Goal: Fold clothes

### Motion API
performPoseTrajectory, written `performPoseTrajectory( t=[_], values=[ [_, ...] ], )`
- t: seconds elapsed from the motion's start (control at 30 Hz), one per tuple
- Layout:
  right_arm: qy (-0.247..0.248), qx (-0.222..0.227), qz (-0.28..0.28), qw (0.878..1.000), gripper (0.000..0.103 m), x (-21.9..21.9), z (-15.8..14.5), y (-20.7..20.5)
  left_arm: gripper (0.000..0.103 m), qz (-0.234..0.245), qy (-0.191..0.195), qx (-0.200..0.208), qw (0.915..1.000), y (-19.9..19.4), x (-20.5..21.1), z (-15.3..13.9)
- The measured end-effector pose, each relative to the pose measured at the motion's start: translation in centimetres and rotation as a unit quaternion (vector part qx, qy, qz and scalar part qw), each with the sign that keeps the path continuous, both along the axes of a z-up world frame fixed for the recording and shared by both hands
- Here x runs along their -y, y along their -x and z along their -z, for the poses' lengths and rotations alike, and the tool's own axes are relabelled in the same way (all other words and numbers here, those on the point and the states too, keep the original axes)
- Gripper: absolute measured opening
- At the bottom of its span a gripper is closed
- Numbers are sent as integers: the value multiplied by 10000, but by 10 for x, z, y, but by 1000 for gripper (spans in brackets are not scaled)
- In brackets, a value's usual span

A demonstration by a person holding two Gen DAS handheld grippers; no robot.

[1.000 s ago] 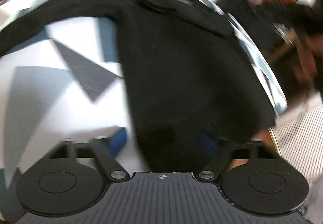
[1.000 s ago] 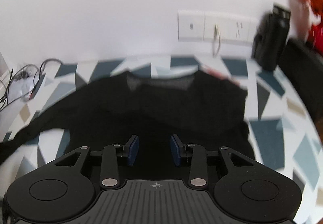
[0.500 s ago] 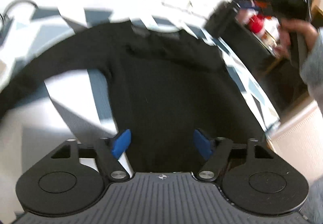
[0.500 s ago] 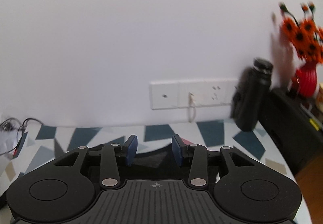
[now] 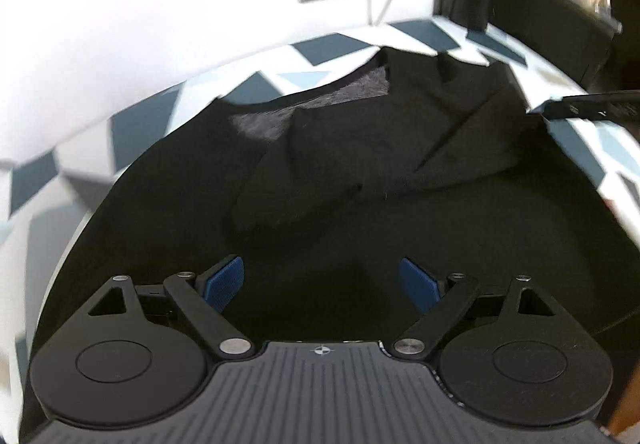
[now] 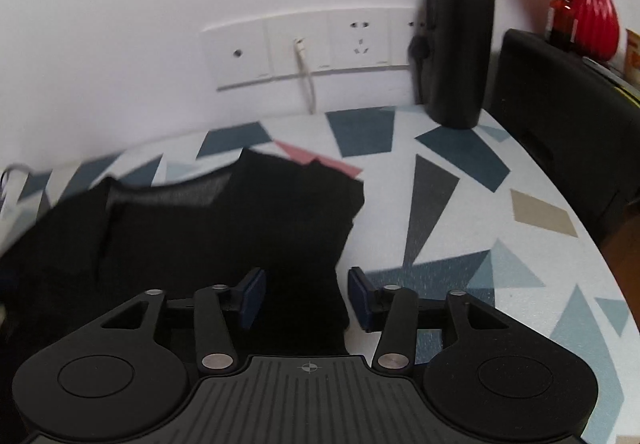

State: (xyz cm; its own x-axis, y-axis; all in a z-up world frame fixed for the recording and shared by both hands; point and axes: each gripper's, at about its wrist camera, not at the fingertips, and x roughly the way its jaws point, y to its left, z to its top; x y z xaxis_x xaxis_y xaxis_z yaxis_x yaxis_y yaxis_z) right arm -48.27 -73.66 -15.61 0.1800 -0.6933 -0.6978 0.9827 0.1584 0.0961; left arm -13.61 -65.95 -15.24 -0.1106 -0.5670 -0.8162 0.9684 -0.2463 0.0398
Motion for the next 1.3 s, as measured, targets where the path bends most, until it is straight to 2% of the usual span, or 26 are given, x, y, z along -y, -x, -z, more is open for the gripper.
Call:
performPoseTrajectory(
  t=[0.1,0.17,0.23,0.3,0.33,0.37,0.4,0.43,0.47,0.5,0.53,0.57,0.6,0.63,0.77,0.87,0.9,1.0,1.07,1.13,1.27,1.3],
  values=[
    [135,-311,-325,9989,50,-6,10,-3,87,225,-28,93,9997,14,23,9],
    [185,-529,-460,9974,58,-6,16,-5,87,302,-56,121,9995,20,31,13],
    [214,-687,-571,9958,59,-6,22,-6,81,309,-79,75,9995,22,37,16],
    [217,-766,-673,9946,59,-5,27,-6,59,173,-148,-61,9997,19,42,16],
    [235,-779,-712,9941,59,-4,28,-6,54,59,-190,-136,9997,16,45,14],
    [258,-795,-749,9937,59,-3,29,-7,42,-55,-232,-212,9995,13,47,13],
    [280,-815,-775,9933,58,-1,30,-8,25,-169,-274,-288,9991,10,50,12],
    [312,-797,-789,9932,57,0,31,-8,15,-279,-339,-464,9980,4,52,8],
    [320,-724,-782,9938,54,3,31,-7,9,-403,-357,-625,9966,-3,52,3],
    [318,-636,-769,9945,52,6,32,-6,9,-529,-367,-780,9949,-9,52,-1],
    [277,-559,-738,9953,46,9,32,-4,9,-652,-343,-897,9932,-17,52,-7],
    [222,-485,-701,9961,24,13,32,-2,7,-763,-326,-1010,9914,-24,51,-12],
    [161,-452,-653,9967,10,17,32,0,6,-900,-332,-1181,9884,-33,49,-18],
    [127,-408,-573,9974,6,19,31,3,6,-1041,-341,-1360,9846,-42,47,-24],
    [375,-47,-253,9990,5,13,17,20,6,-1583,-396,-2217,9614,-80,31,-45],
    [315,129,-66,9994,5,6,14,31,6,-1888,-593,-2667,9433,-98,14,-40],
    [209,161,27,9996,5,6,17,33,6,-1967,-658,-2654,9416,-102,9,-37],
    [-277,222,379,9987,11,8,26,40,6,-2194,-813,-2532,9387,-104,-3,-21],
    [-556,357,507,9965,34,8,26,42,6,-2228,-872,-2434,9400,-102,-7,-12],
    [-481,527,493,9962,36,3,16,41,6,-2148,-838,-2291,9457,-93,-7,-9],
    [-6,740,186,9971,44,4,-16,34,7,-1879,-727,-1973,9594,-74,-5,-6],
    [75,748,99,9971,45,11,-22,30,16,-1764,-688,-1754,9661,-66,-4,-6]
  ],
)
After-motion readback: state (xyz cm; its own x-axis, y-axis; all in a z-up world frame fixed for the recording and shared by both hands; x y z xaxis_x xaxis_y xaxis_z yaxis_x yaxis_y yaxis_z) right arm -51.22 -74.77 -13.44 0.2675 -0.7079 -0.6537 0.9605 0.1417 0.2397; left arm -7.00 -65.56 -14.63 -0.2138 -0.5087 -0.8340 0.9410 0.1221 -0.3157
